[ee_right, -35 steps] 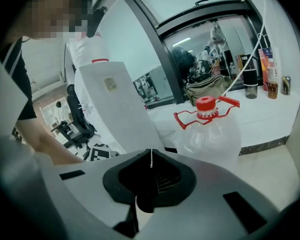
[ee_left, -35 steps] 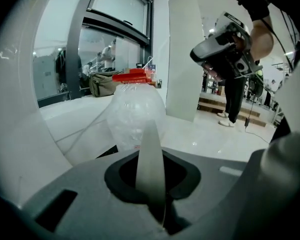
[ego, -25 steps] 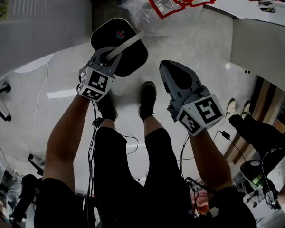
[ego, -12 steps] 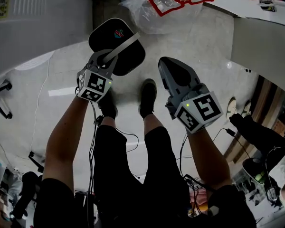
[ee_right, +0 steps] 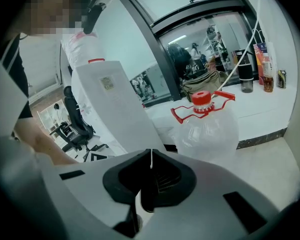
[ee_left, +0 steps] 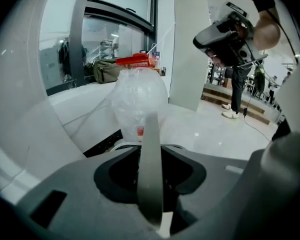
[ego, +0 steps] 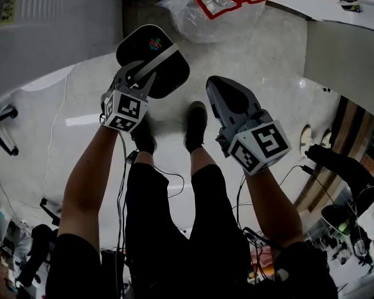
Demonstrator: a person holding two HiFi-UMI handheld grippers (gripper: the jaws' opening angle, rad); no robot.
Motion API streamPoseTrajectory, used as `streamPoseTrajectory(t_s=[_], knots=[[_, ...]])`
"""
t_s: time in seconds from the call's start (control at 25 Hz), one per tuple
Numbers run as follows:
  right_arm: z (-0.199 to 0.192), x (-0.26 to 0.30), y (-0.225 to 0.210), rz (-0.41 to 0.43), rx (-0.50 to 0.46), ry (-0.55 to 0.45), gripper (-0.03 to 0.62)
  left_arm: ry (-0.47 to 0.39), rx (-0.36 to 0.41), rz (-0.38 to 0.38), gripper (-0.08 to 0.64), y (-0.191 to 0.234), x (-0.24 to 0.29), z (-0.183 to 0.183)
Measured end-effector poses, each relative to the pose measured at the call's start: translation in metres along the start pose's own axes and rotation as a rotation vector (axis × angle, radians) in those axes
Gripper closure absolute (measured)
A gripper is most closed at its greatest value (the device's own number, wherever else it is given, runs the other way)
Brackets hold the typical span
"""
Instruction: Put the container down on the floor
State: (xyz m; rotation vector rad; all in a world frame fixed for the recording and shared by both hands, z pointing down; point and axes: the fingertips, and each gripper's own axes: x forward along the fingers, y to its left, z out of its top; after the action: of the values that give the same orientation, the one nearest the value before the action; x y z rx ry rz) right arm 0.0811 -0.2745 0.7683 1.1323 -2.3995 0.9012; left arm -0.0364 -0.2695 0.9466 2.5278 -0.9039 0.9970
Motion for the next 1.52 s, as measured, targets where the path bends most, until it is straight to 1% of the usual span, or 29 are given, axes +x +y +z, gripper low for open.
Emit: streamPoseTrajectory(t_s=[0.08,0.24,0.44,0.56,0.8,1.0,1.08,1.2,1.24,1.32,1.4,1.52], knots=[[0.002,0.000,0.003,0.016,0.012,-0.002,0.583,0.001,0.002,0.025,0.420,0.002,-0.004,0.000],[0.007,0.000,0.008,0.029,0.010,-0.006,0.583,0.024,0.018,0.024,0.400,-0.002,-0.011,-0.002],[0.021,-0.004,0.020,0.050,-0.017,-0.016,0.583,0.013,-0.034,0.028,0.380,-0.002,-0.028,0.004],[0.033,-0.009,0.026,0.057,-0.022,-0.027,0.583,-0.007,-0.060,0.056,0.376,0.001,-0.042,0.015],[0.056,-0.021,0.041,0.045,-0.068,-0.054,0.583,-0.089,-0.194,0.095,0.367,0.004,-0.081,0.055],[0.072,-0.029,0.059,0.059,-0.078,-0.048,0.583,-0.152,-0.235,0.108,0.368,-0.007,-0.124,0.096],[0.082,-0.036,0.068,0.062,-0.079,-0.054,0.583,-0.188,-0.270,0.120,0.370,-0.009,-0.142,0.112],[0.097,-0.048,0.081,0.066,-0.080,-0.061,0.583,-0.230,-0.313,0.148,0.396,-0.014,-0.171,0.135],[0.103,-0.052,0.084,0.060,-0.088,-0.063,0.583,-0.235,-0.319,0.158,0.405,-0.015,-0.180,0.142],[0.116,-0.062,0.088,0.024,-0.114,-0.077,0.583,-0.239,-0.327,0.174,0.411,-0.018,-0.195,0.156],[0.133,-0.070,0.092,-0.010,-0.112,-0.105,0.583,-0.255,-0.343,0.183,0.418,-0.019,-0.209,0.172],[0.159,-0.080,0.105,0.009,-0.094,-0.137,0.583,-0.303,-0.361,0.195,0.451,-0.017,-0.235,0.201]])
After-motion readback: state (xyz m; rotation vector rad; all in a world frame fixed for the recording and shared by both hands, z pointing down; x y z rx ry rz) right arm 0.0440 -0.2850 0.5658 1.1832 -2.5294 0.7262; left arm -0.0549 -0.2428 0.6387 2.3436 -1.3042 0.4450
